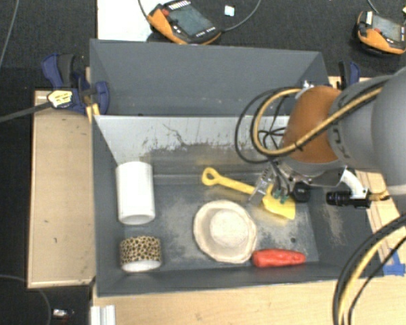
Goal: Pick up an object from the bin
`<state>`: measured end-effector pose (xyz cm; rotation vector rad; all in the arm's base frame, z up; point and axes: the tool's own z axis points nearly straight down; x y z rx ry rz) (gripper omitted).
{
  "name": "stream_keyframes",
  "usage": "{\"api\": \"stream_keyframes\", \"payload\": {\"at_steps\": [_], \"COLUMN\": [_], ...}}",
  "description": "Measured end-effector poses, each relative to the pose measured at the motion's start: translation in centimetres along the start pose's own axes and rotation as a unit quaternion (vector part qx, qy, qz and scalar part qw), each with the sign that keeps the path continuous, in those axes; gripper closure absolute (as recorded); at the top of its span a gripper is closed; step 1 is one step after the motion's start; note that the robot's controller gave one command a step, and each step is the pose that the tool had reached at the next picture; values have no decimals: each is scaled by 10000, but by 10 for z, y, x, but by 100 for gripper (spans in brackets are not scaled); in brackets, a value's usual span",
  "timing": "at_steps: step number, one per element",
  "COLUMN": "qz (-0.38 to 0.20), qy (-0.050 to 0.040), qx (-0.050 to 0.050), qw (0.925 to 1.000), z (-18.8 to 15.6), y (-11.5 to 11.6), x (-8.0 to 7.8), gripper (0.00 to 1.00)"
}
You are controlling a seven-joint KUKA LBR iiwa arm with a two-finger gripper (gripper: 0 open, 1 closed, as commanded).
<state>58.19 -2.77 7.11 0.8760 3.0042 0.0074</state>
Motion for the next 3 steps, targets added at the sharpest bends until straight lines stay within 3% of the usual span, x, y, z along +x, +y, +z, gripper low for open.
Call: {"api": "stream_keyframes", "payload": {"at_steps": [3], "qz": [-25], "qy": [-5], "qx": [-3], "qw": [10000], "z": [-25], "y": [0], "x": [0], "gripper": [100]}}
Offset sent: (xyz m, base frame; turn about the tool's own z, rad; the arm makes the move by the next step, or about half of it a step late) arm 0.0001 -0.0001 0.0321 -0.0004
